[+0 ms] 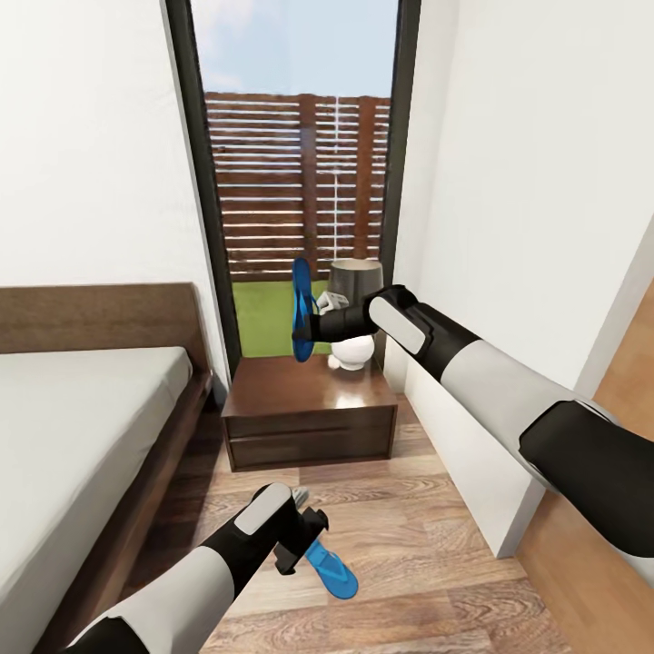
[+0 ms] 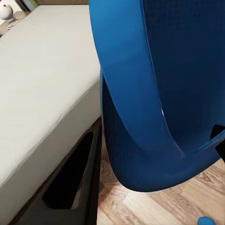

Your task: In the bedroom, move the book from the bed onto either nightstand, and place the two sandals side by side next to the bed.

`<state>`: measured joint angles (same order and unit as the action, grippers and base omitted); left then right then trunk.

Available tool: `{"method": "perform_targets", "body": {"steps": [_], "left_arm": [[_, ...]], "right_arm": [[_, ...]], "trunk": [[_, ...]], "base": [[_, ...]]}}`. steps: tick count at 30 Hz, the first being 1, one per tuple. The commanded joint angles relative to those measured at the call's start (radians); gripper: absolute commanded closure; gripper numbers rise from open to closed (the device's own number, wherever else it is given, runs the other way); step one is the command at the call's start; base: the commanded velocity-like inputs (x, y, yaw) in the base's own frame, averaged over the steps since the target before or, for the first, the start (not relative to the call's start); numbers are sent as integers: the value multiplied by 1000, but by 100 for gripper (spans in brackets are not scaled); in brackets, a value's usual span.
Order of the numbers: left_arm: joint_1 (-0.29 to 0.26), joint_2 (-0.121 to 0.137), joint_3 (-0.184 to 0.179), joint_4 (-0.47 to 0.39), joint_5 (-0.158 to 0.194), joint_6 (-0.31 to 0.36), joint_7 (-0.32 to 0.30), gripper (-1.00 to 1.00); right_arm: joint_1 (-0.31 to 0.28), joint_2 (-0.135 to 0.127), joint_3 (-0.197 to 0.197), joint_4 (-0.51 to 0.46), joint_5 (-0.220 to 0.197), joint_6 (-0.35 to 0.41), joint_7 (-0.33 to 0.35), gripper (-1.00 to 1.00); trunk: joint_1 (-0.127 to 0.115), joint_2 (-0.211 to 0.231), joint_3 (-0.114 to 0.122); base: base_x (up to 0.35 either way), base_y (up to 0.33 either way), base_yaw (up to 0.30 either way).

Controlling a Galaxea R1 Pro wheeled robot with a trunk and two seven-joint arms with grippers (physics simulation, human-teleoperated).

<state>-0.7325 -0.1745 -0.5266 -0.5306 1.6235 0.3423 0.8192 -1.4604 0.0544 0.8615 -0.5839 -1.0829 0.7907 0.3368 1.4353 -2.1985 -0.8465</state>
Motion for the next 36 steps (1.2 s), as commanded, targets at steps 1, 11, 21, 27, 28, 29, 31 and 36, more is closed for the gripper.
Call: {"method": "perform_targets", "body": {"steps": [1,11,21,27,28,29,31,36], "left_arm": [[-1,0,-1,0,0,2,5,-100],[-1,0,-1,1,0,-7,6,-100],[-1,0,-3,9,-1,-9,11,-100],[-5,0,-3,18,-5,-8,100,-100],[-6,0,-3,19,-6,-7,118,-100],[-6,0,-3,20,-6,-7,124,-100],[-6,0,-3,21,-6,-5,134,-100],[-7,0,-3,35,-7,-1,145,-100]], "right_arm": [[-1,0,2,1,3,1,8,100],[2,2,4,7,4,1,5,100],[32,5,5,16,3,1,5,100],[47,8,5,16,4,1,4,100],[47,8,5,16,4,1,0,100],[48,8,5,16,4,1,-3,100],[48,8,5,16,4,0,-11,100],[51,8,5,16,4,0,-40,100]], "trunk": [[0,-1,-1],[0,-1,-1],[0,-1,-1],[0,-1,-1],[0,-1,-1],[0,-1,-1],[0,-1,-1],[0,-1,-1]], "base": [[5,-2,0],[123,-143,0],[25,-73,0],[39,-112,0],[5,-16,0],[4,-12,0],[3,-9,0],[1,-4,0]]}}
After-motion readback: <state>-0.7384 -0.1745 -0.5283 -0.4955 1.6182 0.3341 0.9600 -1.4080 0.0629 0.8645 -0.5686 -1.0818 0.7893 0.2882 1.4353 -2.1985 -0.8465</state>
